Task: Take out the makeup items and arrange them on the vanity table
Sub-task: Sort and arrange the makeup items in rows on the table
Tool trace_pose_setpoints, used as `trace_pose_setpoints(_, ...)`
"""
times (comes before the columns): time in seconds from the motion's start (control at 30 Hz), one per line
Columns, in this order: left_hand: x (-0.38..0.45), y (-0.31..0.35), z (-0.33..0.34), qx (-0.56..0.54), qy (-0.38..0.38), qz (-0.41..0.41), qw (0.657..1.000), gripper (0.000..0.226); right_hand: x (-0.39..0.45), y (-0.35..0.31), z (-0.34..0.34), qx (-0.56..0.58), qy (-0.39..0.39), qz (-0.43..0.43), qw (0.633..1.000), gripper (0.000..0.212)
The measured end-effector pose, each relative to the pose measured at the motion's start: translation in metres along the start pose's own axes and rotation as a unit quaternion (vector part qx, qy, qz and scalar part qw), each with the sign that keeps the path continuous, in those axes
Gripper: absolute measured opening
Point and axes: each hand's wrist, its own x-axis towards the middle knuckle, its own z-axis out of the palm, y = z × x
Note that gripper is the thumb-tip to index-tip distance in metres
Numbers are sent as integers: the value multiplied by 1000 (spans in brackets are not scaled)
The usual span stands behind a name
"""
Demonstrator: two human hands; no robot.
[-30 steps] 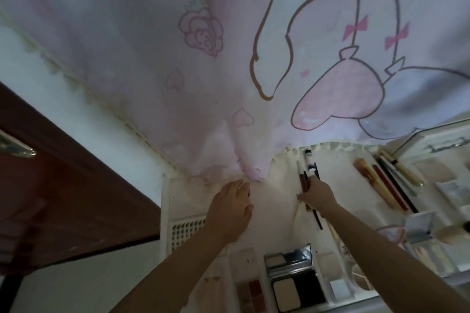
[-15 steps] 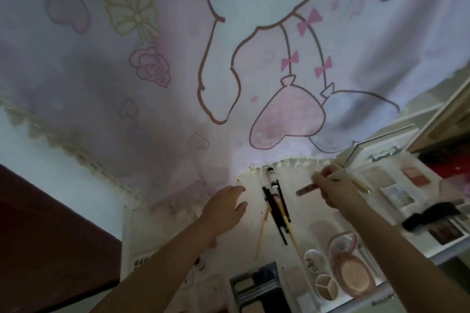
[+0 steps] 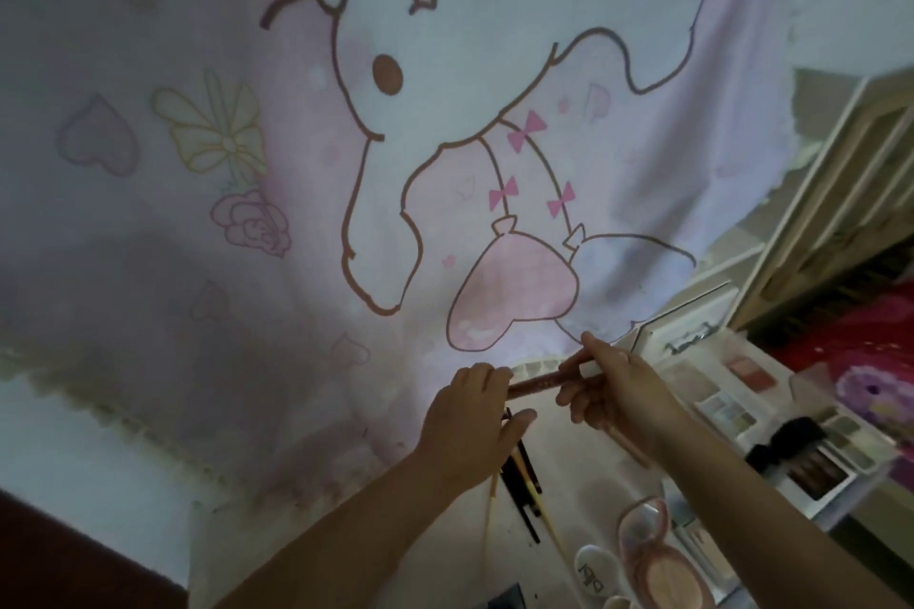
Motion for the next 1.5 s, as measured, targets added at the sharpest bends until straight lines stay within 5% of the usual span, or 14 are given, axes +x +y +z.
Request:
trace_pose_setpoints(0.13, 32, 5, -27, 21, 45, 1, 999, 23, 9, -30, 9, -10, 37, -18, 999, 41)
trace_pose_setpoints(0.27, 47, 5, -66, 66, 124, 100, 985, 16, 12, -63, 9, -93, 67, -63, 991, 58)
trace_pose_setpoints(0.4, 63, 8, -93, -1, 105, 98, 990, 45, -1, -85, 11, -154, 38, -186, 970, 67)
trace_pose_setpoints(0.53, 81, 14, -116, -55, 38, 87, 994, 41, -18, -108, -1, -290, 9, -298, 909, 48)
trace_pose_setpoints(0.73, 89, 11, -136, 10, 75, 88, 993, 31, -27, -125, -20, -263, -11, -288, 921, 14)
trace_pose_setpoints(0.9, 86, 17, -138, 63, 115, 135, 982, 34, -26, -123, -16, -284, 76, -288, 911, 37)
trace_pose_setpoints(1.03, 89, 27, -148, 63, 164, 139, 975, 30, -32, -136, -16, -251, 60, -350, 900, 27)
trace_pose_setpoints(1.2, 88, 37, -165, 114, 312, 215, 918, 22, -37, -154, -13, -176, 36, -326, 928, 21)
trace_pose_setpoints(1.33, 88, 38, -170, 168, 338, 204, 903, 25, -37, -156, -13, -259, 49, -263, 928, 37)
trace_pose_setpoints(1.5, 90, 36, -179, 189, 329, 228, 897, 29, -36, -153, -8, -271, 63, -345, 896, 28)
